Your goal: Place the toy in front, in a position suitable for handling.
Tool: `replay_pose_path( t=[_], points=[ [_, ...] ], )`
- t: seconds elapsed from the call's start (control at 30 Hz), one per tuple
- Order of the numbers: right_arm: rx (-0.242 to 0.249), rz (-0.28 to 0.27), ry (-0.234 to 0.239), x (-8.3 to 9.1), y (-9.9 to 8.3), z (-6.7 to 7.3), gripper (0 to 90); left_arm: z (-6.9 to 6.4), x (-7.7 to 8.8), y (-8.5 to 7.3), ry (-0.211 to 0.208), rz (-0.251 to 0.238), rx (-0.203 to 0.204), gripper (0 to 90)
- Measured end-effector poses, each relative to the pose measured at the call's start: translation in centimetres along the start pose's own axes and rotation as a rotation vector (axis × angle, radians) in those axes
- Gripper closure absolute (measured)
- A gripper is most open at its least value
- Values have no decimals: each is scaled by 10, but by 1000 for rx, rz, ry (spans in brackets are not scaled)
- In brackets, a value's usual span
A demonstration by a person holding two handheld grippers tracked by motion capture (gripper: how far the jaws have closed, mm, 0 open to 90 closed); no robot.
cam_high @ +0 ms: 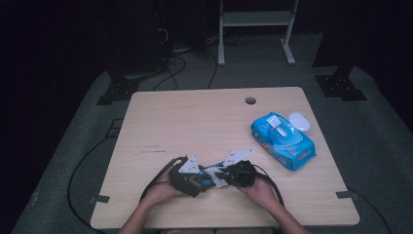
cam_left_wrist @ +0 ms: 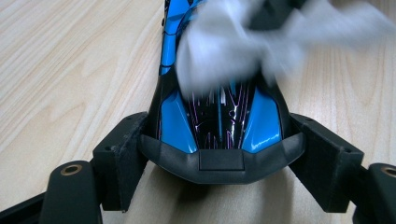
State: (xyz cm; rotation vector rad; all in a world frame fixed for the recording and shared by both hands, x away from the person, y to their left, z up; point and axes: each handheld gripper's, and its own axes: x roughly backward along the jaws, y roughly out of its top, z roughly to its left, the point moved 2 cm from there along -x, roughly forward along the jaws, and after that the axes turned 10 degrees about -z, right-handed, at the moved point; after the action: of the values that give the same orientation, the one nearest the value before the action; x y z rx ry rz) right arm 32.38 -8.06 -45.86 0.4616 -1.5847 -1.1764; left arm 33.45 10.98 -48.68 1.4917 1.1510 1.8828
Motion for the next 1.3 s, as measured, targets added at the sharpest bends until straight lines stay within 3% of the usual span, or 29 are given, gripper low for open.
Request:
replay_pose_path(
  t=[0.07, 0.17, 0.3, 0.37, 0.47, 0.53, 0.63, 0.8, 1.07, 1.13, 1.2, 1.3],
  points=[
    [10, 9, 40, -12, 2, 9, 815, 0, 0, 0, 3, 2, -3, 241],
    [37, 17, 40, -15, 5, 11, 816, 0, 2, -1, 0, 7, -4, 242],
    [16, 10, -21, -4, 4, -2, 817, 0, 0, 0, 2, 2, 1, 241],
    [7, 7, -23, -5, 3, -1, 817, 0, 0, 0, 3, 3, 0, 242],
    [-11, -1, 61, -17, 4, 11, 816, -1, 1, 0, 5, 7, -9, 242],
    [26, -6, 55, -24, 6, 19, 816, 0, 3, -1, 1, 12, -6, 241],
    [-9, -3, 69, -22, 6, 11, 818, 0, 2, -1, 2, 9, -5, 242],
    [-38, -28, -22, -10, 8, -10, 819, 1, 0, -1, -4, -1, 5, 241],
    [-42, -23, 19, -30, 17, -6, 817, 1, 2, -1, -4, 6, 6, 241],
    [-33, -9, -13, -27, 15, -12, 818, 0, 2, -1, 1, 6, 1, 241],
    [-63, -13, -29, -22, 12, -20, 818, 1, 1, -1, 0, 2, 0, 241],
    [-79, -16, -37, -21, 12, -21, 818, 0, 0, 0, 2, -2, 3, 241]
  ],
)
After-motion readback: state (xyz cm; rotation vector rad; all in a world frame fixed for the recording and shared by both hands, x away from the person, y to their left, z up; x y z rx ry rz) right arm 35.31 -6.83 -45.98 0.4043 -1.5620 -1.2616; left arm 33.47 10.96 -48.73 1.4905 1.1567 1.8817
